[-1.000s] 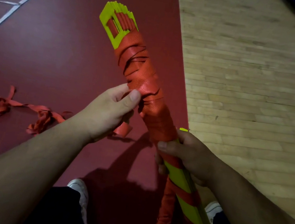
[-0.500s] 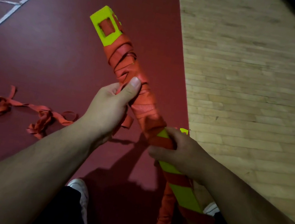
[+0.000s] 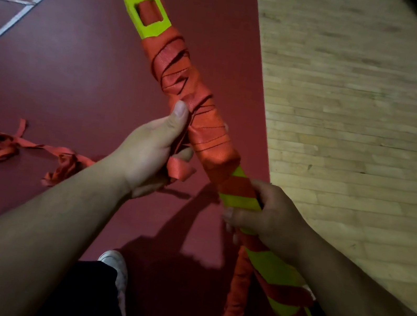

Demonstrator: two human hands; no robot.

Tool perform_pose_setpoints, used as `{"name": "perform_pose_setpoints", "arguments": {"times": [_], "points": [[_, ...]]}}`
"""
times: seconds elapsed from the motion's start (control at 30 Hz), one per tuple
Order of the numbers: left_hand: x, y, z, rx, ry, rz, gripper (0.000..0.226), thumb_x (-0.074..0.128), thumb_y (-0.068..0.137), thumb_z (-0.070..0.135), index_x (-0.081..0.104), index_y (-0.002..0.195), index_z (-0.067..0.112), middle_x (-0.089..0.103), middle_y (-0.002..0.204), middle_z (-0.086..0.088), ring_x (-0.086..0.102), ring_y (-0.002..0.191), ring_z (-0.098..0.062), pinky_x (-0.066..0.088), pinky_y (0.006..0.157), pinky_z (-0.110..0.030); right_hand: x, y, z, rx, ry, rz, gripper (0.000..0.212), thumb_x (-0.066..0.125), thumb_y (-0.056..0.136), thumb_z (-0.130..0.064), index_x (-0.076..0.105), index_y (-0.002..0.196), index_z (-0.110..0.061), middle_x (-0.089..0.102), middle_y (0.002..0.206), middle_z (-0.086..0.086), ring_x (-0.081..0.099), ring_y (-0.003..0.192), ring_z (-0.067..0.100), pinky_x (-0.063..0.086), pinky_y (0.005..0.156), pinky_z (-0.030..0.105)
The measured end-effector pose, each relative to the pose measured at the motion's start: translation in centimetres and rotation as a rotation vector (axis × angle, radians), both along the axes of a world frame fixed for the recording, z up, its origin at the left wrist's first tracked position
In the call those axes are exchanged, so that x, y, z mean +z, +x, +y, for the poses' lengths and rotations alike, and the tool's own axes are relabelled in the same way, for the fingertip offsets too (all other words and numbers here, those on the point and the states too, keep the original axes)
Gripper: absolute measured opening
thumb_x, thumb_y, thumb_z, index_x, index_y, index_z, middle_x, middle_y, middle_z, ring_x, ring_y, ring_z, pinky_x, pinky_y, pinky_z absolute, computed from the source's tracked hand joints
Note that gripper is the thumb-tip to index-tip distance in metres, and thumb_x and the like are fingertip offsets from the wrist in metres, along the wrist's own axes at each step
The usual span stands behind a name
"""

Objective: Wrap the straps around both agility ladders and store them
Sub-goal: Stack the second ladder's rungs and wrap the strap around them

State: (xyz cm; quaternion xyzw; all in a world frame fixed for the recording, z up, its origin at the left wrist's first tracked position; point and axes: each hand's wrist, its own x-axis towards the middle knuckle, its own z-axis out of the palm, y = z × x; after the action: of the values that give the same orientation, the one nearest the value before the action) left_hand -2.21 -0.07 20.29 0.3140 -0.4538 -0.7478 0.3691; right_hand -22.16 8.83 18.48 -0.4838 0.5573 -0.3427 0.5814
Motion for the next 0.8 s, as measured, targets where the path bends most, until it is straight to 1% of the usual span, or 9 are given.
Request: {"name": "perform_pose_setpoints", "arguments": {"times": [0.07, 0.13, 0.27, 0.33, 0.43, 0.57, 0.67, 0.73, 0.8], "points": [[0.0, 0.1, 0.1, -0.077, 0.02, 0.035, 0.069, 0.062, 0.069, 0.076, 0.075, 0.114, 0.025, 0.048, 0.135, -0.012, 0.039, 0.095, -0.026, 0.033, 0.048, -0.015, 0.1, -0.4, 0.0, 0.066, 0.07, -0.086, 0.035, 0.079, 0.063, -0.025, 0.063, 0.09, -0.009, 0.065, 0.067, 0.018, 0.06, 0.05, 0.026, 0.049, 0.048, 0.029], [0.1, 0.3, 0.1, -0.14, 0.02, 0.053, 0.078, 0.067, 0.059, 0.08, 0.074, 0.116, 0.027, 0.049, 0.137, -0.012, 0.018, 0.111, -0.03, 0.035, 0.05, -0.015, 0.1, -0.7, 0.0, 0.138, 0.142, -0.182, 0.049, 0.075, 0.059, -0.03, 0.06, 0.096, -0.002, 0.063, 0.067, 0.022, 0.059, 0.049, 0.028, 0.05, 0.049, 0.03], [-0.4, 0.7, -0.1, -0.078, -0.076, -0.024, 0.083, 0.069, 0.062, 0.078, 0.073, 0.107, 0.008, 0.046, 0.115, -0.02, 0.044, 0.057, -0.015, 0.034, 0.049, -0.025, 0.4, -1.0, 0.1, 0.185, 0.231, -0.318, 0.06, 0.07, 0.056, -0.028, 0.052, 0.105, 0.003, 0.061, 0.062, 0.02, 0.057, 0.043, 0.025, 0.048, 0.045, 0.026], [-0.8, 0.8, -0.1, -0.012, -0.119, -0.099, 0.074, 0.069, 0.068, 0.076, 0.064, 0.079, 0.003, 0.055, 0.073, -0.013, 0.04, 0.046, -0.013, 0.033, 0.051, -0.028, 0.4, -1.0, 0.0, 0.2, 0.248, -0.286, 0.06, 0.07, 0.057, -0.03, 0.052, 0.105, 0.002, 0.063, 0.065, 0.019, 0.059, 0.047, 0.026, 0.05, 0.047, 0.028], [-0.5, 0.0, 0.4, 0.112, -0.112, -0.121, 0.052, 0.059, 0.085, 0.061, 0.056, 0.059, 0.016, 0.046, 0.051, -0.004, 0.044, 0.044, -0.016, 0.04, 0.051, -0.026, 0.2, -0.7, -0.4, 0.202, 0.186, -0.082, 0.051, 0.076, 0.068, -0.035, 0.059, 0.108, -0.009, 0.07, 0.078, 0.012, 0.067, 0.062, 0.023, 0.055, 0.054, 0.032], [0.1, -0.7, 0.5, 0.232, -0.051, -0.135, 0.047, 0.059, 0.086, 0.053, 0.057, 0.072, 0.008, 0.047, 0.049, -0.009, 0.044, 0.045, -0.023, 0.04, 0.053, -0.027, -0.4, -0.2, -0.7, 0.154, 0.015, 0.383, 0.054, 0.088, 0.071, -0.043, 0.058, 0.116, -0.034, 0.071, 0.096, -0.009, 0.068, 0.088, 0.008, 0.055, 0.078, 0.029], [0.1, -0.3, 0.2, 0.143, -0.077, -0.31, 0.052, 0.063, 0.077, 0.074, 0.069, 0.083, 0.022, 0.05, 0.052, -0.007, 0.04, 0.056, -0.031, 0.031, 0.055, -0.042, -1.3, -0.1, -0.6, 0.019, -0.122, 0.643, 0.045, 0.084, 0.07, -0.04, 0.057, 0.106, -0.032, 0.064, 0.085, -0.011, 0.061, 0.078, 0.01, 0.048, 0.068, 0.027], [0.3, 0.2, 0.2, 0.068, -0.111, -0.393, 0.054, 0.06, 0.072, 0.079, 0.068, 0.085, 0.027, 0.052, 0.051, -0.008, 0.045, 0.065, -0.036, 0.029, 0.049, -0.035, -1.6, -0.6, -0.6, -0.095, -0.168, 0.676, 0.036, 0.08, 0.068, -0.035, 0.058, 0.096, -0.027, 0.063, 0.077, -0.007, 0.061, 0.071, 0.013, 0.05, 0.065, 0.035], [0.4, 0.4, 0.1, 0.044, -0.148, -0.426, 0.049, 0.054, 0.087, 0.069, 0.069, 0.093, 0.023, 0.057, 0.052, -0.007, 0.045, 0.058, -0.031, 0.025, 0.045, -0.023, -1.5, -1.2, -0.7, -0.145, -0.161, 0.671, 0.034, 0.08, 0.066, -0.033, 0.06, 0.093, -0.027, 0.064, 0.075, -0.004, 0.062, 0.069, 0.013, 0.052, 0.063, 0.039]]}}
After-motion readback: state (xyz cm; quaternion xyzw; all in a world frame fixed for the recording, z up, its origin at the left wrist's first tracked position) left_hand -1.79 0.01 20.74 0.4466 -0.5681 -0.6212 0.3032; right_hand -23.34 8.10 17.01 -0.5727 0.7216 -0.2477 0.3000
